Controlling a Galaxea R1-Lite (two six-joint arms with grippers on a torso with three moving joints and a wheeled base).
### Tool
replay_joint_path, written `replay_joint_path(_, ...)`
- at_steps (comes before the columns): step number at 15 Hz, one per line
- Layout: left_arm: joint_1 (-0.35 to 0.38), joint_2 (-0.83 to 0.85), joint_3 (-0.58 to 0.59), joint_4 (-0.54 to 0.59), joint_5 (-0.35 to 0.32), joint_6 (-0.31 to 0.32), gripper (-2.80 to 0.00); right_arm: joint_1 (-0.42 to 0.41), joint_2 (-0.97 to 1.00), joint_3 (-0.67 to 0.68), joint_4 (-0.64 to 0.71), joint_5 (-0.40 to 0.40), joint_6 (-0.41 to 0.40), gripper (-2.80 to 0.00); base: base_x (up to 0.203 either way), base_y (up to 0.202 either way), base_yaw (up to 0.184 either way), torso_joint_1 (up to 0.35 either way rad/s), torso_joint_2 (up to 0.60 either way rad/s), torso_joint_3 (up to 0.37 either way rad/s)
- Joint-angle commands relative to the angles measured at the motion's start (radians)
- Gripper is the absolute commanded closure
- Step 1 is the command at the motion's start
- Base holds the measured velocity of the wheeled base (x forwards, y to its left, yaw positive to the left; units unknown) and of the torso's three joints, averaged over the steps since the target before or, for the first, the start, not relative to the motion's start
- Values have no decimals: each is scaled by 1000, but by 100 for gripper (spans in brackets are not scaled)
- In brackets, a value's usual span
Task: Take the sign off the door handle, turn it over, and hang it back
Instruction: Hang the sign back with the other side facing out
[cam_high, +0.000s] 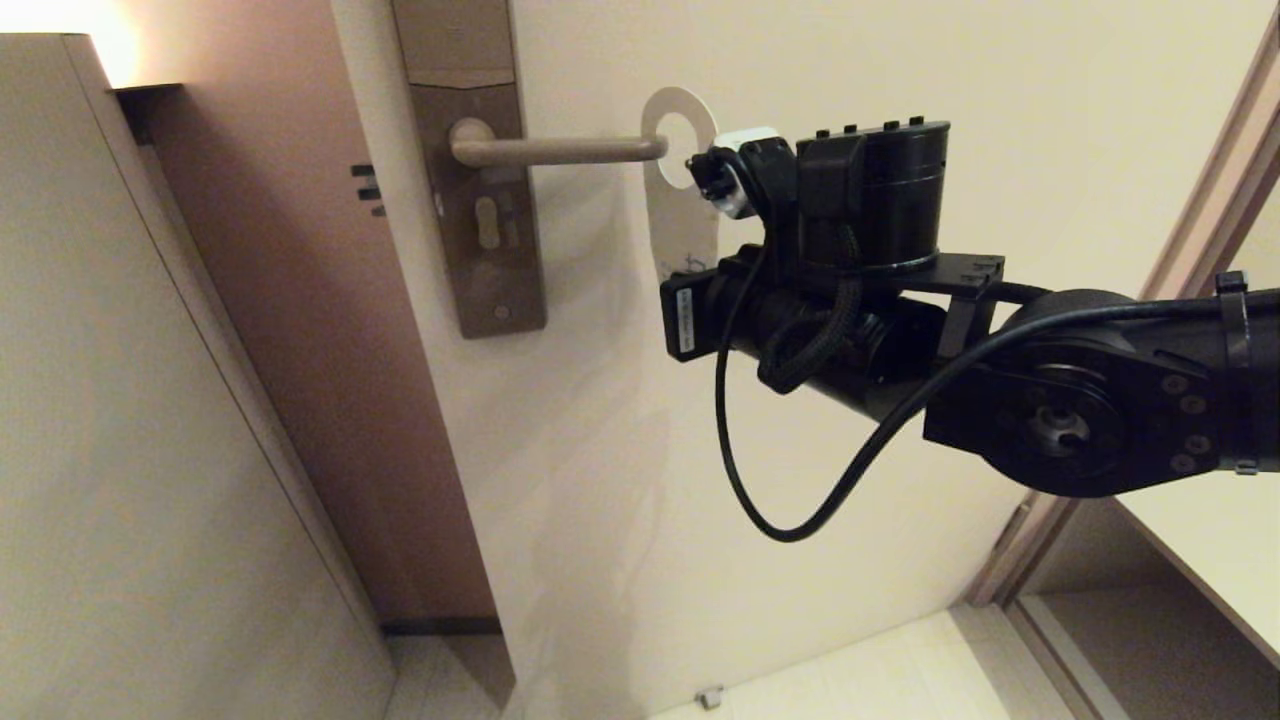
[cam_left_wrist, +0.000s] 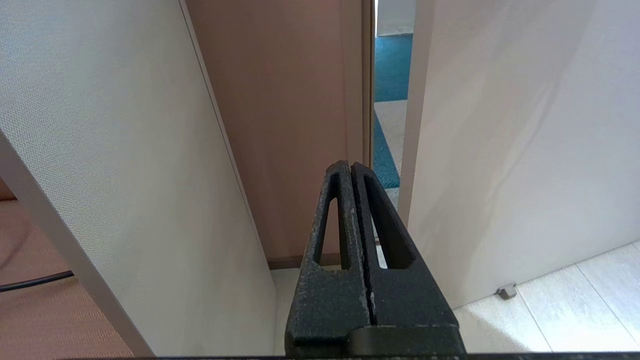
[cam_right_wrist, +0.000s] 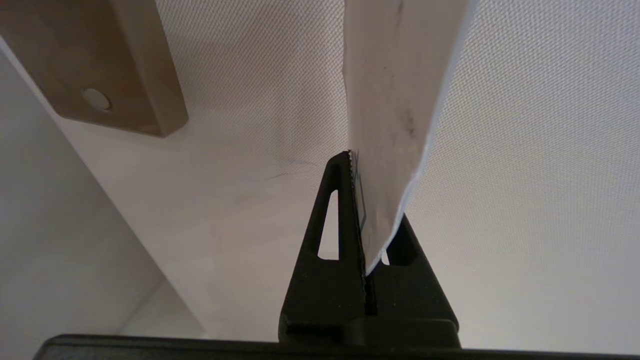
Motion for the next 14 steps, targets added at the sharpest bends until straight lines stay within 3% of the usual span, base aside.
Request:
replay_joint_path(1, 1, 1, 0, 0, 0, 0, 0, 10, 6, -1, -2, -15, -9, 0, 0, 0, 0, 0, 0, 0)
replay_joint_path(14, -1, 1, 0, 0, 0, 1, 0, 128, 89, -134, 47, -279, -10, 0, 0, 0, 0, 0, 0, 0)
